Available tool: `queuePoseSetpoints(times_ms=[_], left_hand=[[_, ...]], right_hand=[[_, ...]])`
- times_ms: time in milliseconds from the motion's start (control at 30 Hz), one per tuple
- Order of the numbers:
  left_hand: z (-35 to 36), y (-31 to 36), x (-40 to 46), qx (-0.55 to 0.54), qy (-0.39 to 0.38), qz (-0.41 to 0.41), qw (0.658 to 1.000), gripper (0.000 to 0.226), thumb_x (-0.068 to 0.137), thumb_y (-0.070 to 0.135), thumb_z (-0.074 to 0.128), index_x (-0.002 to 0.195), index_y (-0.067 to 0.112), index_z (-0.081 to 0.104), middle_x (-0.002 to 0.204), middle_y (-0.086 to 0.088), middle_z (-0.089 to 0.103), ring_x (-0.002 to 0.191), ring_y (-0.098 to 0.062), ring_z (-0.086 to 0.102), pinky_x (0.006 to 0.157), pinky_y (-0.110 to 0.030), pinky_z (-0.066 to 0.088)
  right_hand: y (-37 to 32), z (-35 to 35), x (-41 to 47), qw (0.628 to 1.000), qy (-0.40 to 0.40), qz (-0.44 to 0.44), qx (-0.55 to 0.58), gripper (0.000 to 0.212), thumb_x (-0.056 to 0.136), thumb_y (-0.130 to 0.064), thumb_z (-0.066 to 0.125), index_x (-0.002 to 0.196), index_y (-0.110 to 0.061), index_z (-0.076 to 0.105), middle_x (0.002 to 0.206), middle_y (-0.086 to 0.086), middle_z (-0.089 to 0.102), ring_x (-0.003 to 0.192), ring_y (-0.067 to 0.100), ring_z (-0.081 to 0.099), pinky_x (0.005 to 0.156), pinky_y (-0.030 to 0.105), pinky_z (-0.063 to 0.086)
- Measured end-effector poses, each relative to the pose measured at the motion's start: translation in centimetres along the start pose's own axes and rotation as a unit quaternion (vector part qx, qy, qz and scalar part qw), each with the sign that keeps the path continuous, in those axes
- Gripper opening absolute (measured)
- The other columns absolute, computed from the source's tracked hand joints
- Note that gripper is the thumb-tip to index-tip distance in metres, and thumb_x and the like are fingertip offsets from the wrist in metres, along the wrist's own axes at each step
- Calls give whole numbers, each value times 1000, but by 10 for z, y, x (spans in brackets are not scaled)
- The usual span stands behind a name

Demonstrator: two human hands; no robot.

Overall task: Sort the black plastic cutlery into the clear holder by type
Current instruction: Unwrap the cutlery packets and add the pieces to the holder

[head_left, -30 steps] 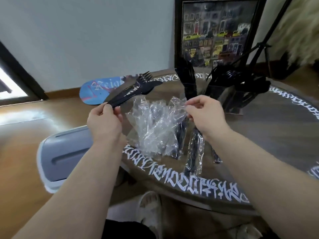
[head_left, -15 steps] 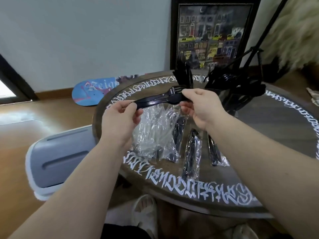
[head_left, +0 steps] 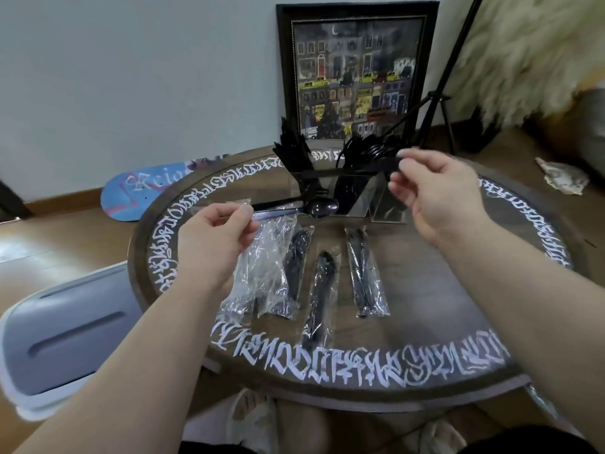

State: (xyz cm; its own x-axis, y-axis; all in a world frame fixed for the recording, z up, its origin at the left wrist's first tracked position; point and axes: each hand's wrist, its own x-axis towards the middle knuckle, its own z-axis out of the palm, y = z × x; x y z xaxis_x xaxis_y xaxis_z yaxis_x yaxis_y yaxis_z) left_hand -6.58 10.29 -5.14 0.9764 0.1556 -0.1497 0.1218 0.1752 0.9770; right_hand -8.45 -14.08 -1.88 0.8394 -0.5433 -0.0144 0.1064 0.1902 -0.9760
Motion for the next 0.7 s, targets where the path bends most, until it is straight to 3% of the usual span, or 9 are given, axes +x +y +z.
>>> queuePoseSetpoints(times_ms=[133,267,433,500,567,700], left_hand=[[5,-3,-1,61,0,22,998,9,87,8,67,80,14,67,67,4,65,64,-7,63,70,-24,54],[6,-4,0,74,11,39,996,12,87,9,67,78,18,67,65,7,66,67,-9,64,72,-26,53],[12,-6,3,80,15,51,995,12,88,9,65,79,17,66,72,2,65,64,-5,64,68,-23,54],[13,-7,6,80,18,52,995,11,89,9,65,81,16,66,73,1,65,64,-5,64,67,-22,54],[14,-9,8,79,19,52,995,10,90,9,64,82,15,66,74,0,65,64,-5,64,68,-22,54],[15,-11,9,81,20,55,995,11,91,9,62,83,15,65,74,0,64,64,-5,64,70,-23,55]], right_hand=[[-40,8,10,961,-3,-222,-163,20,85,-5,65,85,-25,62,78,-2,64,66,12,65,66,27,55],[-55,36,20,883,-15,-338,-326,15,84,-17,63,80,-32,63,75,-13,63,77,14,66,78,38,56],[-49,57,30,804,-102,-352,-469,16,92,-20,59,101,-19,72,90,-12,62,91,5,56,92,23,45],[-45,63,37,794,-133,-319,-501,18,93,-21,57,102,-18,72,88,-11,62,87,5,55,91,18,40],[-40,68,45,794,-164,-276,-516,18,94,-20,56,101,-17,72,84,-10,62,80,7,56,87,23,46],[-25,77,55,782,-183,-246,-543,17,89,-19,63,104,-15,71,92,-4,64,85,9,56,88,26,49]])
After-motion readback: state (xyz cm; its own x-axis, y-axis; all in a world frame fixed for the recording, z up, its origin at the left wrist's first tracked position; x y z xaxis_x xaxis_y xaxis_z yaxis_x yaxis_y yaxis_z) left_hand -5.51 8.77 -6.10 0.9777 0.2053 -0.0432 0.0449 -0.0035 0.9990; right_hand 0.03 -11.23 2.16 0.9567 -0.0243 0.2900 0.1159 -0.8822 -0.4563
